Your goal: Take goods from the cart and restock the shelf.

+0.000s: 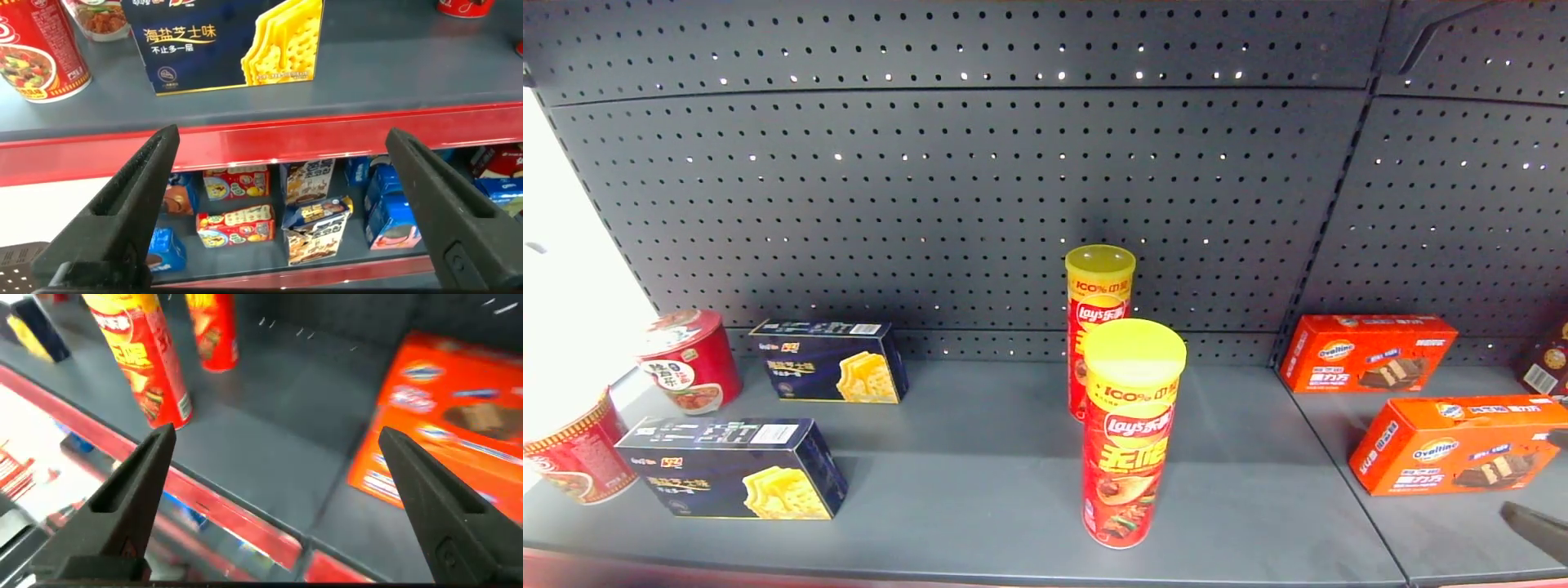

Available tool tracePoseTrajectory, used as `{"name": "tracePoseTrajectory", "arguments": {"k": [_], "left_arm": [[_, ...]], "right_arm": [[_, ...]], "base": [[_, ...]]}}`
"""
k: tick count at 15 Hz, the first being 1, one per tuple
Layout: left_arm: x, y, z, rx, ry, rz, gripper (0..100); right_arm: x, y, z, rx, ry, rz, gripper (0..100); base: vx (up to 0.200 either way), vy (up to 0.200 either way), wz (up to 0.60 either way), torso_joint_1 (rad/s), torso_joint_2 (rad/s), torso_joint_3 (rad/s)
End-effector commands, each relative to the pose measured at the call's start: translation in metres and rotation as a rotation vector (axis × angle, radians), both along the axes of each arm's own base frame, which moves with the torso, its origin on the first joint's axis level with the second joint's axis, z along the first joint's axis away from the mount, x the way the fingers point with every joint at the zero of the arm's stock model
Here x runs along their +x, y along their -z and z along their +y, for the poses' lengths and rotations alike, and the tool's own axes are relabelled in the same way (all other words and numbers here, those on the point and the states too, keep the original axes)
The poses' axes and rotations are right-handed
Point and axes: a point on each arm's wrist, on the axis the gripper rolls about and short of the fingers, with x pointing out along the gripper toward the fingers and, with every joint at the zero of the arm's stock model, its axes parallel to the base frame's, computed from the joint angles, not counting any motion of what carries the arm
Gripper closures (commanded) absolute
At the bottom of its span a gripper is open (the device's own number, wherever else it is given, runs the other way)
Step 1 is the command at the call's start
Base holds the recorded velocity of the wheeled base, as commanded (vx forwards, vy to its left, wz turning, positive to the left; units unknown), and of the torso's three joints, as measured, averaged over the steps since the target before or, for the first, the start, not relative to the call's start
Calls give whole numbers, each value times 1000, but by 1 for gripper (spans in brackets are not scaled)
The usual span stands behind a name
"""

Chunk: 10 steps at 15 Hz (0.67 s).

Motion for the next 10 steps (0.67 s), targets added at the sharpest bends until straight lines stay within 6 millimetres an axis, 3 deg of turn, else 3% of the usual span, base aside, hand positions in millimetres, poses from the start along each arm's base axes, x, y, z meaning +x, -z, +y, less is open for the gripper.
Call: {"name": "tracePoseTrajectory", "arguments": {"k": [1,4,10], "left_arm": [[0,0,0,-1,-2,4,0],[0,0,0,-1,1,7,0],[0,0,0,-1,2,7,0]], "right_arm": [[42,21,26,-83,-49,195,0],[53,42,45,-165,-101,305,0],[80,50,77,-184,-149,364,0]], "base": [[0,0,0,0,0,0],[0,0,0,0,0,0],[0,0,0,0,0,0]]}}
